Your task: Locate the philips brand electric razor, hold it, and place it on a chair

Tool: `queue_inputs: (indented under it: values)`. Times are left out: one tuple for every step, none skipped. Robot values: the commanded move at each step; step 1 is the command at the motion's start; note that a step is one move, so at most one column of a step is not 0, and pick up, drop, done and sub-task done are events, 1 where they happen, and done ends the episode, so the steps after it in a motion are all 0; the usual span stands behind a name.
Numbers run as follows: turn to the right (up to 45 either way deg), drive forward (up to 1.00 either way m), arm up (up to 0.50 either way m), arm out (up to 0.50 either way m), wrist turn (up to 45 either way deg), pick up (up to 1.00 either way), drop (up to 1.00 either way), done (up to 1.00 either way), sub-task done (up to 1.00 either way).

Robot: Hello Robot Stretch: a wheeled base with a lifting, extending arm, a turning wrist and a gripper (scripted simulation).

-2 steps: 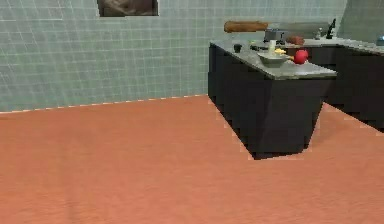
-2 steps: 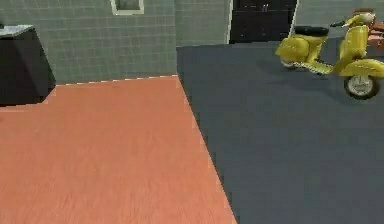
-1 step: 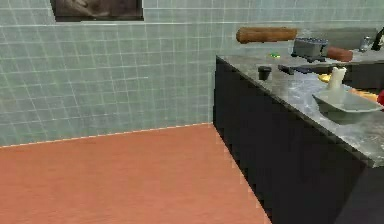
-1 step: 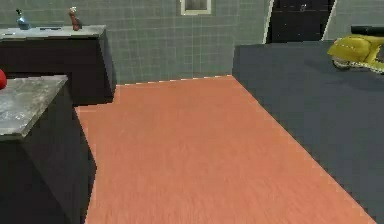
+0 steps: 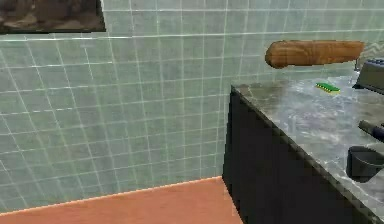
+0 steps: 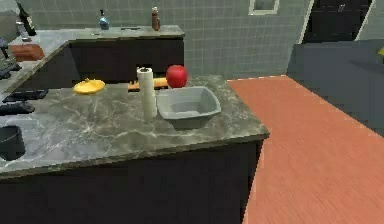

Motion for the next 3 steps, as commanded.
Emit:
queue_inputs:
  values:
    - [-24.0,0.00,0.00,0.00,0.0,0.00,0.00,0.00,0.00]
    - [0.0,0.05,0.00,0.00,0.0,0.00,0.00,0.00,0.00]
    - [-15.0,0.00,0.00,0.00,0.0,0.00,0.00,0.00,0.00]
